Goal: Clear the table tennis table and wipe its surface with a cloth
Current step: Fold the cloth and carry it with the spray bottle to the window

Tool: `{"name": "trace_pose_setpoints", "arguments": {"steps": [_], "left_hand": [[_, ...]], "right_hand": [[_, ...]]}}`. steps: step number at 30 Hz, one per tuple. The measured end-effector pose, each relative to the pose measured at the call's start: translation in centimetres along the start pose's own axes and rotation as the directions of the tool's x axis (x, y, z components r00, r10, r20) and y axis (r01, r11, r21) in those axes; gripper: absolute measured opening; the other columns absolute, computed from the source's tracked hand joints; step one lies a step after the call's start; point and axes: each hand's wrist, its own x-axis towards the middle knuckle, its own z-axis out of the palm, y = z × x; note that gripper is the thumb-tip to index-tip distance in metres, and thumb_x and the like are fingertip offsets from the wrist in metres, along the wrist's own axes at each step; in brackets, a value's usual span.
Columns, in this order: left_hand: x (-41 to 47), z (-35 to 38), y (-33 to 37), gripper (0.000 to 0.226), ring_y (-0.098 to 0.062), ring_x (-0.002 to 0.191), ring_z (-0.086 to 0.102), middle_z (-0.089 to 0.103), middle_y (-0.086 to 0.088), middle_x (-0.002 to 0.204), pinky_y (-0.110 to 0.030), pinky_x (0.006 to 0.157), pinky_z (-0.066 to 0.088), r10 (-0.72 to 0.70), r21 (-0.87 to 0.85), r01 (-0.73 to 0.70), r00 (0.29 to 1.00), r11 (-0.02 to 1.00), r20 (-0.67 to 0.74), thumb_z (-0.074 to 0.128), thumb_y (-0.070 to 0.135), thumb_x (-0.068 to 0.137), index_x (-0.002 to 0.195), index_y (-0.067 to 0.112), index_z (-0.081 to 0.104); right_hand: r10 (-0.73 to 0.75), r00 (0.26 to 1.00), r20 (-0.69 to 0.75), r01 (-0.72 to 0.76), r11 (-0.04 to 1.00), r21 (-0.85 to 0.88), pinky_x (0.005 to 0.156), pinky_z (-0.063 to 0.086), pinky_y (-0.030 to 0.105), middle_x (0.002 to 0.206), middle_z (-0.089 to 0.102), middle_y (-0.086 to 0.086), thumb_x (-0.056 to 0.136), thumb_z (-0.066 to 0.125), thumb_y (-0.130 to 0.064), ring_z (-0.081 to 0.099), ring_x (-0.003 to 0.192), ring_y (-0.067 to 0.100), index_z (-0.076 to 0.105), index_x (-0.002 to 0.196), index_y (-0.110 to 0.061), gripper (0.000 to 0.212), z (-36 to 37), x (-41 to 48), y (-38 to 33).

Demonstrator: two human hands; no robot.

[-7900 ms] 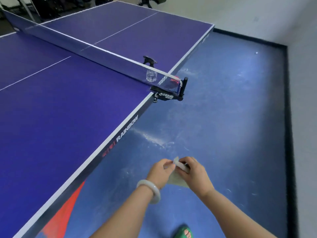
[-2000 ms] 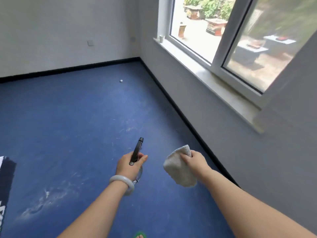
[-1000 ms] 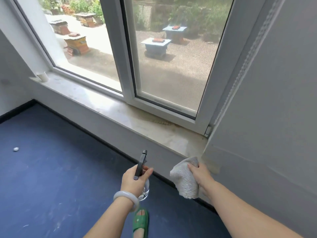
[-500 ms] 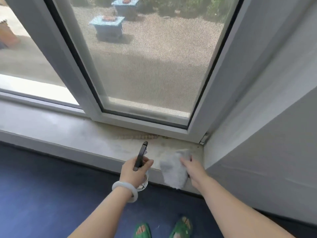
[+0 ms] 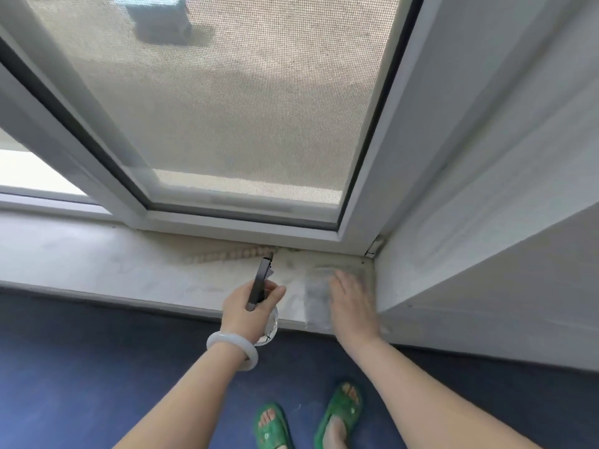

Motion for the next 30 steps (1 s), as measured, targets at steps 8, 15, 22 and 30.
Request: {"name": "trace_pose_setpoints", "arguments": {"steps": [8, 15, 22, 30], "left_hand": [[0.9, 0.8, -1.4, 0.012, 0.0, 0.074, 0.065, 0.071, 0.009, 0.079, -0.016, 0.07, 0.047, 0.002, 0.029, -0.003, 1.0, 1.0, 0.009, 0.076, 0.024, 0.086, 0.084, 0.015, 0.069], [1.8, 1.8, -1.0, 0.01, -0.003, 0.07, 0.062, 0.068, 0.007, 0.073, -0.024, 0.073, 0.049, 0.047, 0.005, -0.047, 0.997, 0.999, 0.056, 0.076, 0.028, 0.085, 0.078, 0.023, 0.071], [3.6, 4.7, 0.8, 0.01, 0.0, 0.058, 0.054, 0.06, 0.015, 0.059, -0.011, 0.06, 0.041, 0.211, -0.006, -0.211, 0.974, 0.977, 0.088, 0.077, 0.028, 0.084, 0.079, 0.026, 0.068], [6.1, 7.1, 0.6, 0.014, 0.0, 0.059, 0.055, 0.062, 0.008, 0.065, -0.013, 0.063, 0.045, 0.214, -0.078, -0.213, 0.977, 0.974, 0.004, 0.079, 0.032, 0.081, 0.078, 0.024, 0.068]], "right_hand": [[0.039, 0.968, 0.249, -0.026, 0.998, -0.056, 0.121, -0.008, 0.033, 0.164, -0.014, 0.002, 0.107, 0.022, -0.037, -0.014, 0.151, 0.02, -0.007, 0.157, -0.018, 0.061, 2.4, 0.9, 2.0], [0.111, 0.969, 0.221, -0.087, 0.989, -0.118, 0.123, -0.004, 0.038, 0.164, -0.014, 0.006, 0.106, 0.028, -0.036, -0.014, 0.151, 0.026, -0.007, 0.157, -0.018, 0.065, 2.2, 2.1, 2.8], [0.135, 0.953, 0.272, -0.104, 0.987, -0.126, 0.123, -0.006, 0.042, 0.163, -0.019, 0.007, 0.106, 0.03, -0.034, -0.018, 0.15, 0.028, -0.012, 0.156, -0.016, 0.068, 2.1, 2.5, 2.4], [0.142, 0.941, 0.306, -0.113, 0.987, -0.112, 0.123, -0.006, 0.04, 0.163, -0.022, 0.005, 0.105, 0.034, -0.035, -0.02, 0.149, 0.026, -0.014, 0.156, -0.017, 0.071, 1.5, 2.7, 2.4]]}}
